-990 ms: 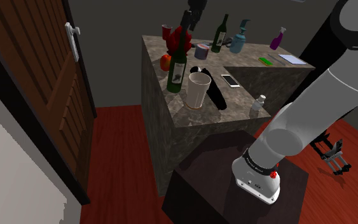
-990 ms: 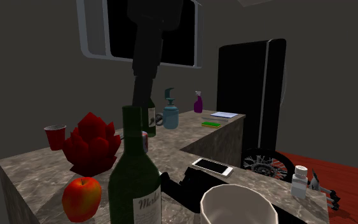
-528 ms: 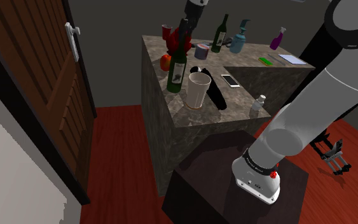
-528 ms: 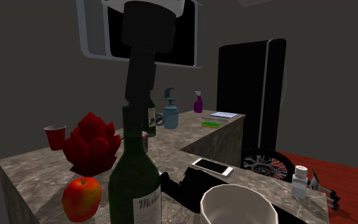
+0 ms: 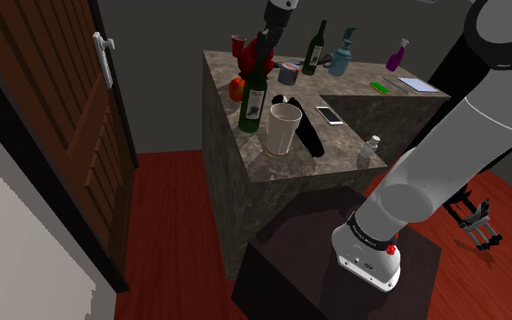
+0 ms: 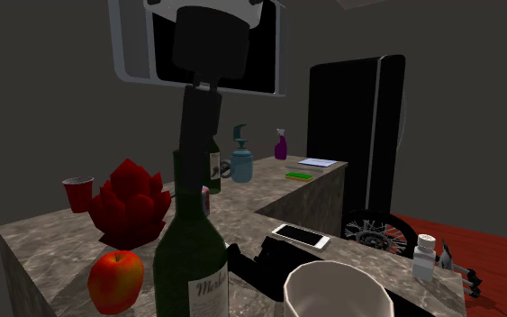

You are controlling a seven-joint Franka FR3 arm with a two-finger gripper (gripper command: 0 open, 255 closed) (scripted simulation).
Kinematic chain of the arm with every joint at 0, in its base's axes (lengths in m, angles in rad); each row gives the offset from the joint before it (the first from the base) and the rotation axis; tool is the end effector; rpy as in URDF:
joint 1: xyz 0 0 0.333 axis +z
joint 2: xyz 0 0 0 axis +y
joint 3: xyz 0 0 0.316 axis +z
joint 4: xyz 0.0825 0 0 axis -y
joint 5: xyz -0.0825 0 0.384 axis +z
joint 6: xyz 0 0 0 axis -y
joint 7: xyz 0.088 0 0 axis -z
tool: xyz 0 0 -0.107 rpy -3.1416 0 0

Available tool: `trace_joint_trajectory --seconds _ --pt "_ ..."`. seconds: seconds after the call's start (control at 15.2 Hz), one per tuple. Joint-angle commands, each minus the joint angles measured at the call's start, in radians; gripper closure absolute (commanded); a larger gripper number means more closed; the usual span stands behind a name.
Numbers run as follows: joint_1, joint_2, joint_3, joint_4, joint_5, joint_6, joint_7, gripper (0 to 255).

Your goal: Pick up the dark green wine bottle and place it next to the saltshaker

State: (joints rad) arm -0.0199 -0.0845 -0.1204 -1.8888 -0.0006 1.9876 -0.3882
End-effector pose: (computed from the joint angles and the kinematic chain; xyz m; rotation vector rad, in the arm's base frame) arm 0.5486 -0.0796 0.5567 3.0671 0.3816 0.2772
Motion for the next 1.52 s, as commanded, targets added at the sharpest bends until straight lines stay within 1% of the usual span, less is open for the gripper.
trace_joint_trajectory --seconds 0.0,0.53,1.45 --pt "0.000 0.000 0.000 0.000 0.000 0.000 0.000 255" --pt "0.000 0.000 0.000 0.000 0.000 0.000 0.000 255" --pt "0.000 0.017 0.000 0.208 0.002 -0.191 0.000 255"
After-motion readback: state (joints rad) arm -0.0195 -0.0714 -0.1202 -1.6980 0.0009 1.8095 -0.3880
